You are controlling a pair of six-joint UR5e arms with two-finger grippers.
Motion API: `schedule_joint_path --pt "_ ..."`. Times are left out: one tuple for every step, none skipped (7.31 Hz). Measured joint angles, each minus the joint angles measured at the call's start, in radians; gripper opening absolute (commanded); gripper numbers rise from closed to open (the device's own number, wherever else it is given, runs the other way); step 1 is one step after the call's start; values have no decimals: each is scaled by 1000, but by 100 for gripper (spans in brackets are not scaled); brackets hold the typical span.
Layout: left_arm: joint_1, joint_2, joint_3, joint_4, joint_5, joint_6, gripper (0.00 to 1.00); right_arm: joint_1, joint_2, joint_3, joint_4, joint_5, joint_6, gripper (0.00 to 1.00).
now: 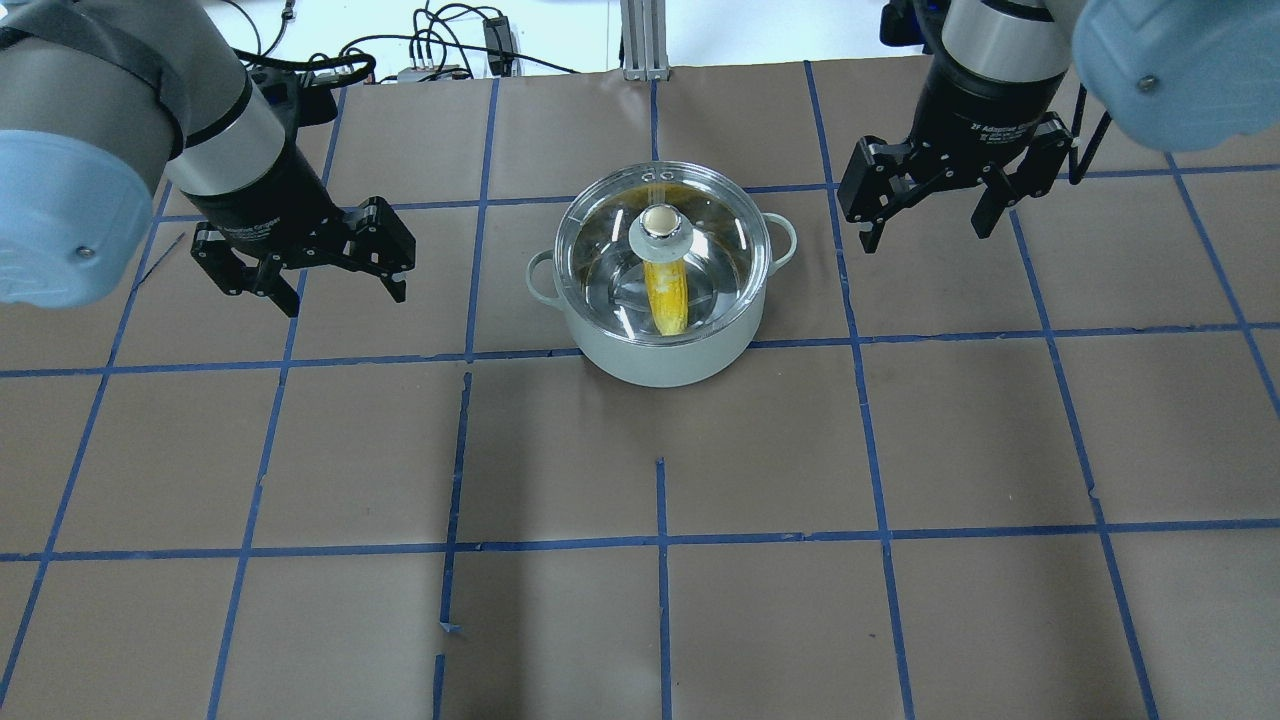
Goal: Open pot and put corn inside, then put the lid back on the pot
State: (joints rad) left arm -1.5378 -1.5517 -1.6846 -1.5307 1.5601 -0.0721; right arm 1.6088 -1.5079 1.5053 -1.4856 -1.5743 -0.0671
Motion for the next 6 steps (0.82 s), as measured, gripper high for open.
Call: schedule_joint_path --pt "0 0 -1 0 0 0 100 -1 -1 -3 -3 2 0 100" --pt "0 -1 -1 -1 1 0 100 -1 -1 -3 -5 1 1 100" --pt "0 0 -1 -2 2 0 100 0 -1 -3 -5 -4 4 100" --pt "-1 0 -1 -2 2 0 100 1 -1 -4 -4 -6 10 100" --pt "-1 1 -1 -2 3 0 100 2 2 -11 -4 -8 17 100" --pt "-1 1 -1 -2 3 0 100 4 5 -19 -2 -9 22 100"
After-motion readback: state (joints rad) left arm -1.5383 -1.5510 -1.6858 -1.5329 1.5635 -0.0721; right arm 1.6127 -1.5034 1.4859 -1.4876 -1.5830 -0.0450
